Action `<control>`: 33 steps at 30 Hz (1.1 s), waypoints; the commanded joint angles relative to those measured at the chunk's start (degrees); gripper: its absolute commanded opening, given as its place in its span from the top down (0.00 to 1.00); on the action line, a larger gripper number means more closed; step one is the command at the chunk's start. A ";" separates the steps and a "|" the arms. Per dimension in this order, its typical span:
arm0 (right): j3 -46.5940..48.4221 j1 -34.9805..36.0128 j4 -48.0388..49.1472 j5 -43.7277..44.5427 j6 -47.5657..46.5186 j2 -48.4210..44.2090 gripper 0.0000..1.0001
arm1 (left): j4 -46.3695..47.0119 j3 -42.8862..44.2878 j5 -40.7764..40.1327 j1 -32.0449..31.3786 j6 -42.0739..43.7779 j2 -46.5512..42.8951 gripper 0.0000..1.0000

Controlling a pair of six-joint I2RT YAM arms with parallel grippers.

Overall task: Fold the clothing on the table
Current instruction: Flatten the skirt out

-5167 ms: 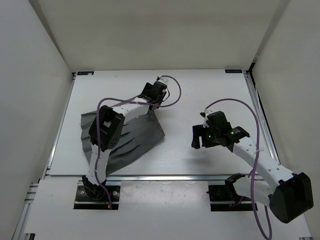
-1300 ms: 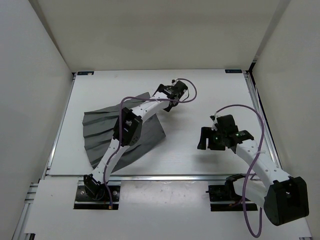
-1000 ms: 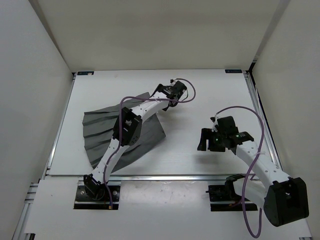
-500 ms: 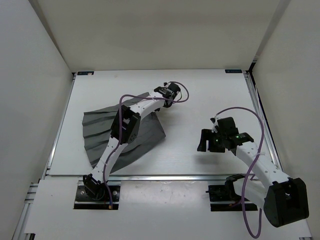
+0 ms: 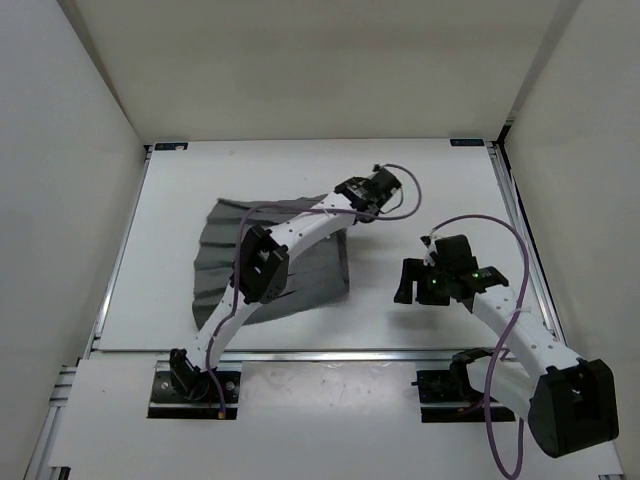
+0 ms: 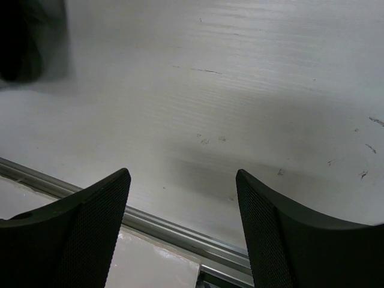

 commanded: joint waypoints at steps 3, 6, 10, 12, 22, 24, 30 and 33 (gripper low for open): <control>0.37 0.52 0.90 0.21 1.50 -2.17 0.24 | 8.32 4.32 3.17 -8.87 2.24 -20.95 1.00; 0.27 0.61 0.64 -0.31 1.42 -2.96 0.24 | 13.42 -2.86 8.94 -6.34 -1.79 -32.10 1.00; 0.89 0.87 -0.07 0.48 2.21 -4.54 0.24 | 21.68 -23.66 18.02 1.93 -10.05 -47.33 1.00; 0.54 0.44 -0.50 1.09 2.48 -5.77 0.25 | 23.10 -32.72 19.59 6.57 -12.25 -54.10 1.00; 0.98 -0.09 -0.86 -0.14 2.74 -6.83 0.26 | 25.47 -81.34 22.49 11.25 -30.79 -73.96 1.00; 2.37 0.34 -1.04 -0.49 2.65 -5.78 0.26 | 24.86 -86.90 23.56 11.60 -33.96 -78.09 1.00; 5.19 2.62 1.50 -2.85 4.40 -1.65 0.25 | 20.38 -93.60 28.38 14.50 -34.94 -88.74 1.00; 5.90 5.17 3.35 -4.79 6.77 1.43 0.28 | 18.53 -95.26 31.20 17.14 -33.97 -91.30 1.00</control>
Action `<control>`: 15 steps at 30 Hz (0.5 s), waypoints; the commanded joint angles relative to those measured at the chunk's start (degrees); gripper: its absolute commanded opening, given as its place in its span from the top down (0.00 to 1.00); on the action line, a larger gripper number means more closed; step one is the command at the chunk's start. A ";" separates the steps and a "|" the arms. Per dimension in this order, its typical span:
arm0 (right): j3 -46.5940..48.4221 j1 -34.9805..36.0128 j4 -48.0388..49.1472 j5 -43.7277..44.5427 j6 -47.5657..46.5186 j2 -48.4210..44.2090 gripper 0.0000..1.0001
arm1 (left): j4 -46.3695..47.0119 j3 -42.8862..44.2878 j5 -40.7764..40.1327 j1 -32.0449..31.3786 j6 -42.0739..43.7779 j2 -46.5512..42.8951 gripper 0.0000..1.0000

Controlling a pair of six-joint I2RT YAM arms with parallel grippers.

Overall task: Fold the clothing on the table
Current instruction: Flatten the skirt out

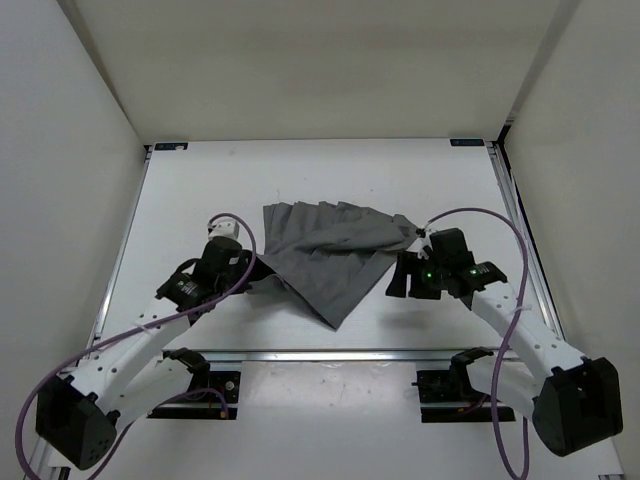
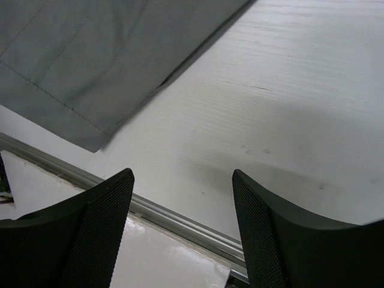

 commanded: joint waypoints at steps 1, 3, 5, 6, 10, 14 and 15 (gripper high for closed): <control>2.86 3.58 3.14 -3.29 4.04 3.00 0.29 | -1.71 -2.29 4.67 2.39 -0.72 -2.49 1.00; 2.69 5.70 4.19 -2.76 5.98 4.85 0.30 | -1.72 -4.04 5.29 2.31 -1.07 -3.12 1.00; 1.81 7.28 5.51 -4.25 8.36 6.96 0.34 | -1.89 -4.67 5.12 -0.05 -2.13 -3.21 1.00; 0.94 7.55 6.91 -5.73 10.02 7.49 0.35 | -1.89 -4.32 4.85 -0.77 -3.00 -3.47 1.00; -2.58 8.43 12.18 -7.85 16.26 9.95 0.39 | -1.01 -4.58 4.50 -3.93 -5.03 -2.15 1.00; -7.76 7.29 19.31 -10.05 22.51 10.66 0.43 | -1.18 -5.11 3.02 -4.64 -5.38 -1.45 1.00; -8.12 7.28 20.53 -9.88 24.26 10.75 0.44 | -0.93 -4.93 2.57 -5.16 -5.47 -0.93 1.00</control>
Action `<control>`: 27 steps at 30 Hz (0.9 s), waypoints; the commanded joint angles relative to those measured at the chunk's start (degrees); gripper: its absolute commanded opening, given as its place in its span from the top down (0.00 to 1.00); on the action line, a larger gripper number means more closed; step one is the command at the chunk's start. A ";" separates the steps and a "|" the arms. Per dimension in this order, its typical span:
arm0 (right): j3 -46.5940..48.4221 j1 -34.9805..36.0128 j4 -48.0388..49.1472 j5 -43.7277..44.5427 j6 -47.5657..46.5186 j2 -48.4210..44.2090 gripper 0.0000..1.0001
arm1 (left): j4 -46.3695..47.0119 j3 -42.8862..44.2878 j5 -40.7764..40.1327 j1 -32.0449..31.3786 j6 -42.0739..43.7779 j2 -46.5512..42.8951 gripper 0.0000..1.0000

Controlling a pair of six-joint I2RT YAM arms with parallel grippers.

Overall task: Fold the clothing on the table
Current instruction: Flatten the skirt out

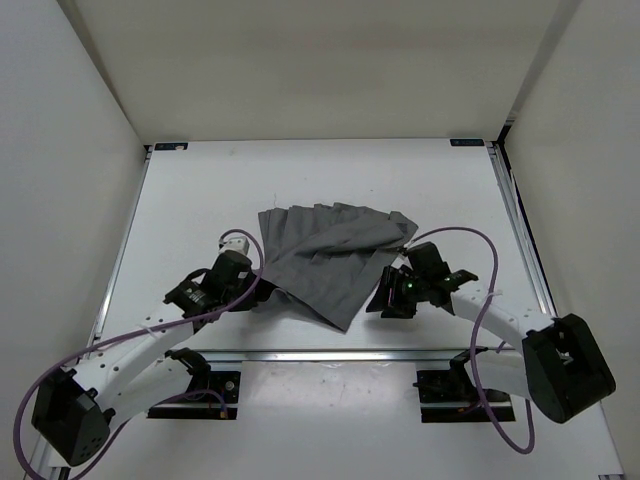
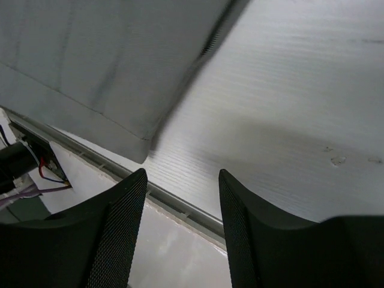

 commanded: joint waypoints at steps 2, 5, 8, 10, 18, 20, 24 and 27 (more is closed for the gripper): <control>-2.33 -0.04 8.40 -1.09 9.17 1.77 0.44 | 0.65 -0.14 -1.96 -1.06 -1.12 1.28 1.00; -3.64 0.67 10.94 0.06 11.72 3.70 0.45 | 1.09 0.03 -2.57 -1.23 -0.85 2.43 1.00; -3.92 0.40 16.04 -2.31 14.18 6.59 0.46 | 1.88 0.21 -2.93 -1.67 -0.77 3.57 1.00; -2.87 0.50 16.75 -2.75 14.28 8.88 0.46 | 2.49 -0.06 -2.93 -1.76 -1.03 3.84 1.00; -0.32 5.85 21.75 -4.85 16.74 17.58 0.58 | 3.02 -0.23 -3.10 -0.35 -0.42 3.31 1.00; 0.82 7.25 21.68 -5.82 16.39 19.61 0.81 | 3.11 -0.58 -2.67 0.00 -0.59 3.13 1.00; 1.54 6.47 15.97 -3.03 13.85 18.14 1.00 | 3.90 -1.46 -1.18 -1.41 0.11 4.63 1.00; -0.22 2.00 12.46 -1.00 12.18 13.31 1.00 | 3.64 -0.59 1.19 -3.17 1.42 7.87 0.92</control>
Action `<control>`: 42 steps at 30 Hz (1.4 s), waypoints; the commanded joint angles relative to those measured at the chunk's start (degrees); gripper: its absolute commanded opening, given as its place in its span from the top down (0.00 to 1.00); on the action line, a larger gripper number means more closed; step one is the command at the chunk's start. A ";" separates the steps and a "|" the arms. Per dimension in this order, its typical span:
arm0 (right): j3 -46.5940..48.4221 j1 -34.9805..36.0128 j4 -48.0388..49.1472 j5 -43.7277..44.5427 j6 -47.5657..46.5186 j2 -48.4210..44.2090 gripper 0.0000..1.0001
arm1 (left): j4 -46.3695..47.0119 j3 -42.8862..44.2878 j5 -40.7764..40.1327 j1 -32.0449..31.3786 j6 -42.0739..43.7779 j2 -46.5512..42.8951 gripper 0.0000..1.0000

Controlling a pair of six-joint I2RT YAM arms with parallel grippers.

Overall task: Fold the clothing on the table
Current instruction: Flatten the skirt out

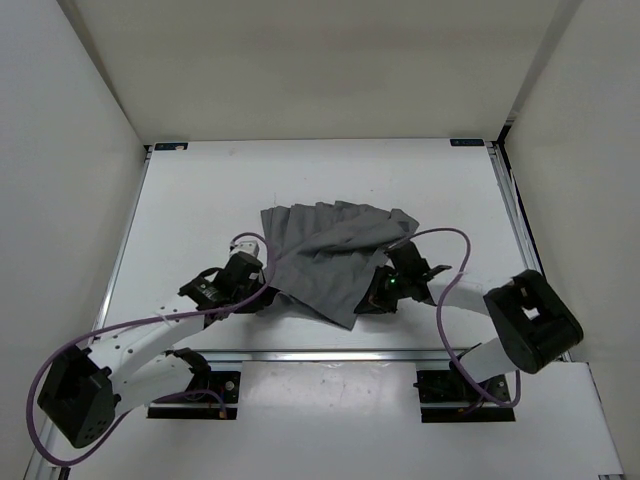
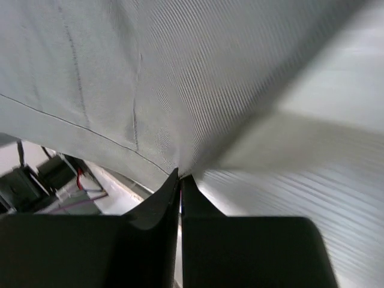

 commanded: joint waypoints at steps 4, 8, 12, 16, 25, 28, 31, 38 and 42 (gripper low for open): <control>-2.42 -8.74 -7.65 4.43 -6.11 -8.47 1.00 | -1.18 3.58 7.01 -3.52 4.08 6.06 0.59; -4.52 -12.61 -9.50 4.61 -8.58 -10.41 0.99 | -3.90 7.19 8.94 -4.95 4.44 3.79 0.49; -3.57 -16.04 -11.34 5.49 -11.22 -10.59 1.00 | -6.62 7.37 9.21 -1.70 3.91 -1.74 0.53; -1.73 -18.24 -13.28 7.85 -13.94 -9.89 1.00 | -8.65 5.79 8.60 0.07 4.09 -3.77 0.60; -0.66 -20.00 -15.30 9.44 -16.58 -10.06 1.00 | -1.90 0.52 6.49 -1.60 -2.84 -3.94 0.58; -1.10 -19.39 -15.48 9.53 -16.50 -10.59 1.00 | 1.45 -1.07 7.19 1.56 -4.61 -6.58 0.57; -0.58 -18.78 -15.83 9.70 -16.93 -11.55 1.00 | 1.55 -0.11 5.79 3.93 -4.53 -8.25 0.56; -1.02 -18.42 -17.50 10.85 -17.11 -13.31 1.00 | 9.27 1.74 7.09 10.79 -0.67 -2.31 0.61; -1.28 -20.53 -20.13 14.26 -18.08 -14.54 1.00 | 14.02 7.87 6.67 7.90 3.20 7.02 0.65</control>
